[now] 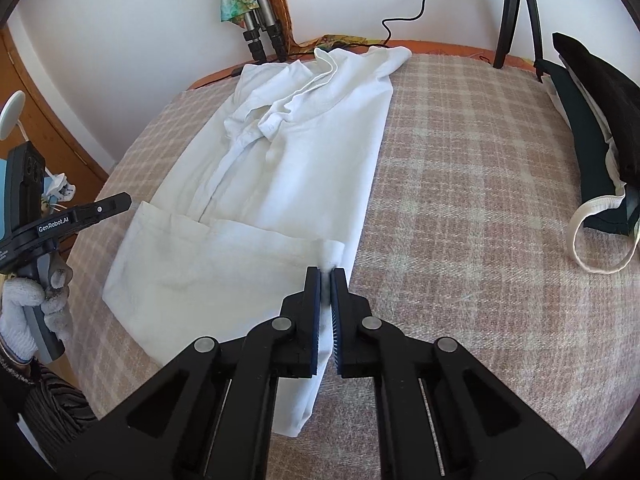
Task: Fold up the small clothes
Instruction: 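Open both grippers and release the folded hem onto the shirt, then move both grippers to the collar end of the white shirt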
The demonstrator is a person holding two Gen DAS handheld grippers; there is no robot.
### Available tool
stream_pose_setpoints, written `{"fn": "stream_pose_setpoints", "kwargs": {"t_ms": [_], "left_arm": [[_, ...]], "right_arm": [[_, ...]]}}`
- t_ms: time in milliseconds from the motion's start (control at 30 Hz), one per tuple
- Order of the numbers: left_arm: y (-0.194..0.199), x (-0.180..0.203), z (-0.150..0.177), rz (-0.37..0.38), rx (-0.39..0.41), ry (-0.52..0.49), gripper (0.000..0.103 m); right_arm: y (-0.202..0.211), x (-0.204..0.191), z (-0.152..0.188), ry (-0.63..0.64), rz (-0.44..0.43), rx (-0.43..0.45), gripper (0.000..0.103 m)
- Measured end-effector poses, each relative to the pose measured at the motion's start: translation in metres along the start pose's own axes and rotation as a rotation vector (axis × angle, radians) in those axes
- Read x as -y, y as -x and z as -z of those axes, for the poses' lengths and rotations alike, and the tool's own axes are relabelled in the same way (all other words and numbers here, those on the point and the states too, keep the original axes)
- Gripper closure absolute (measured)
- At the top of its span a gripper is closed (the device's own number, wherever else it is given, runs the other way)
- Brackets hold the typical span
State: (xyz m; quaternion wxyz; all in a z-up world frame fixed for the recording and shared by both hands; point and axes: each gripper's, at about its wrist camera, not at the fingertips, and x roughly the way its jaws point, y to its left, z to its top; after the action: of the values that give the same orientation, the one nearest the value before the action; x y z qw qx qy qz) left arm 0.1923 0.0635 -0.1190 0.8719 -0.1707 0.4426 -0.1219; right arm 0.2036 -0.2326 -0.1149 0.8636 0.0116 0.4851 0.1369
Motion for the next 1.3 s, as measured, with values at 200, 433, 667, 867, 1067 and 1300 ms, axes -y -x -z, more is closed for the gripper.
{"fn": "stream_pose_setpoints", "kwargs": {"t_ms": [200, 433, 667, 867, 1067, 1300], "left_arm": [[0.006, 0.020, 0.011, 0.053, -0.020, -0.096, 0.093], [-0.017, 0.037, 0.014, 0.023, -0.066, -0.169, 0.090], [-0.031, 0.042, 0.013, -0.129, -0.040, -0.244, 0.092], [-0.012, 0.025, -0.002, -0.162, 0.026, -0.182, 0.092], [-0.008, 0.026, -0.022, -0.122, 0.046, -0.219, 0.063], [-0.026, 0.021, -0.067, -0.060, 0.051, -0.201, 0.063]], "right_arm": [[0.013, -0.012, 0.000, 0.023, -0.005, 0.046, 0.091], [0.008, -0.027, 0.000, 0.052, -0.052, 0.035, 0.091], [-0.014, -0.018, 0.004, 0.058, 0.010, -0.012, 0.091], [0.001, 0.009, -0.009, -0.020, 0.049, 0.021, 0.091], [0.008, 0.025, -0.027, -0.063, -0.003, 0.073, 0.067], [-0.006, 0.057, -0.080, -0.104, -0.078, 0.071, 0.067]]}}
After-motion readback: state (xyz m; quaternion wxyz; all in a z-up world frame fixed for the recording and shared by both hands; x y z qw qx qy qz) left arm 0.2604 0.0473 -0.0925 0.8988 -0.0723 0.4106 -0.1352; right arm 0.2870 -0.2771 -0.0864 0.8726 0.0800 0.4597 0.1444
